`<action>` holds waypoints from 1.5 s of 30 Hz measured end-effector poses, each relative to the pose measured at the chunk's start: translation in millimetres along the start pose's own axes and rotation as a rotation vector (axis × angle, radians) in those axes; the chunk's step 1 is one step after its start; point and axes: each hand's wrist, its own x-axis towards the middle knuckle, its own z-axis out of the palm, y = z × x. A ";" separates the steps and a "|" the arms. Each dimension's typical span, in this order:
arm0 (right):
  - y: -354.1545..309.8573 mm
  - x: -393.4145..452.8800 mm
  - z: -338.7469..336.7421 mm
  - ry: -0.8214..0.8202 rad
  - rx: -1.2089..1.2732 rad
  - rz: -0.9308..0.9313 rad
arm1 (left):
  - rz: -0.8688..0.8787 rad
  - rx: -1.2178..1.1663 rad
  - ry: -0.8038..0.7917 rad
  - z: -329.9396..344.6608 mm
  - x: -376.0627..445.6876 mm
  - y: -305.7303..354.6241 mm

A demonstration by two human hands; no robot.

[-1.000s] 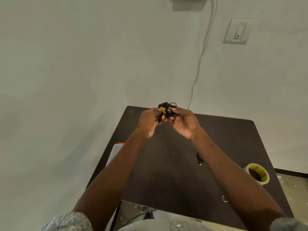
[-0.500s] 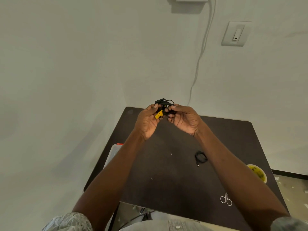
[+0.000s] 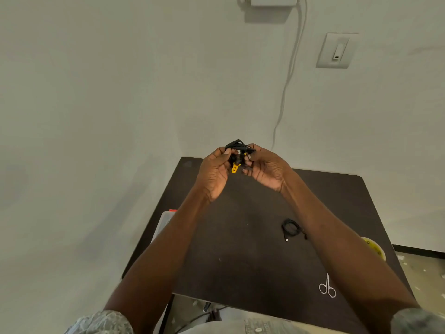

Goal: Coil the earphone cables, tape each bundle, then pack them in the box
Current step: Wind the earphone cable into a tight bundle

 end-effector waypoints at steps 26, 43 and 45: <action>22.8 -12.2 1.6 0.315 -0.665 0.008 | -0.281 0.422 0.022 -36.6 -10.2 6.3; 66.5 -24.2 -1.0 0.330 -0.471 0.149 | -0.440 0.273 0.087 -56.6 -13.2 -31.6; 72.4 -24.7 0.4 0.358 -0.350 0.140 | -0.435 0.286 0.108 -53.1 -12.0 -39.5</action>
